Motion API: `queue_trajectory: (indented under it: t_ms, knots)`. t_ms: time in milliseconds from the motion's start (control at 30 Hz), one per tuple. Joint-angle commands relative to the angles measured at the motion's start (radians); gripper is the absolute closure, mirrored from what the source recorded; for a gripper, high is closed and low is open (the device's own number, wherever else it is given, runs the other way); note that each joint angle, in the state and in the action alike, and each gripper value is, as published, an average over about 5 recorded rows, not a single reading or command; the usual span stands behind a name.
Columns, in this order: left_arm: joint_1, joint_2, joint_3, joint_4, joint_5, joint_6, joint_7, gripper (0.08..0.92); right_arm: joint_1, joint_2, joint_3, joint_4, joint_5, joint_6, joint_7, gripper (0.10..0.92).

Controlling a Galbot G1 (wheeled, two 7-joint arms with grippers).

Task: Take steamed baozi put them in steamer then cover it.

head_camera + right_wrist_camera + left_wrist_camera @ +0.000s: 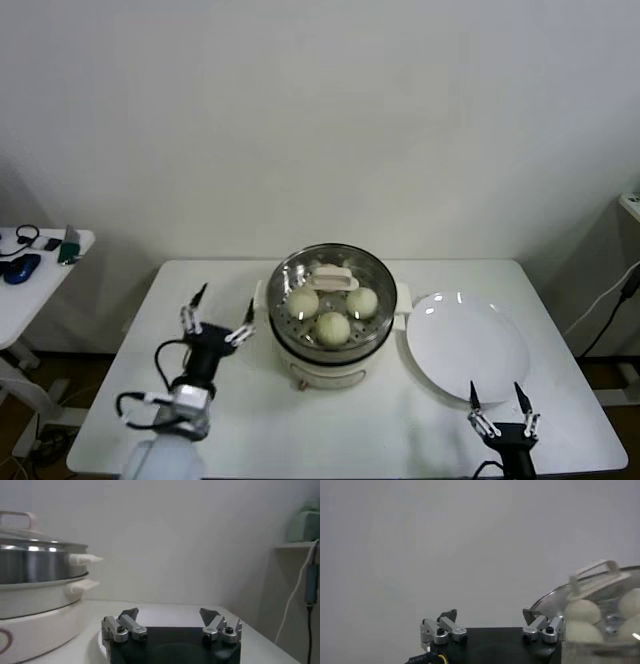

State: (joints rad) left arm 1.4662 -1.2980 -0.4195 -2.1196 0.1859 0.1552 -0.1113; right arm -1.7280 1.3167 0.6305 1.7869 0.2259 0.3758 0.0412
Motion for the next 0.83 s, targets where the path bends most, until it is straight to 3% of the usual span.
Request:
queue_trajectory:
  t_ms: [33,267,833]
  knots:
    - [0.156,-0.013,-0.163,0.324,-0.387,-0.48,-0.092,0.177,0.012,-0.005,-0.011,-0.004,-0.012,-0.027,-0.024,0.203]
    - [0.11,-0.029,-0.11,0.454,-0.377,-0.544,-0.077,0.177,0.005,-0.004,-0.015,-0.001,-0.01,-0.02,-0.036,0.203]
    - [0.12,-0.036,-0.092,0.417,-0.369,-0.531,-0.04,0.177,-0.007,-0.007,-0.009,0.014,-0.008,-0.012,-0.048,0.203]
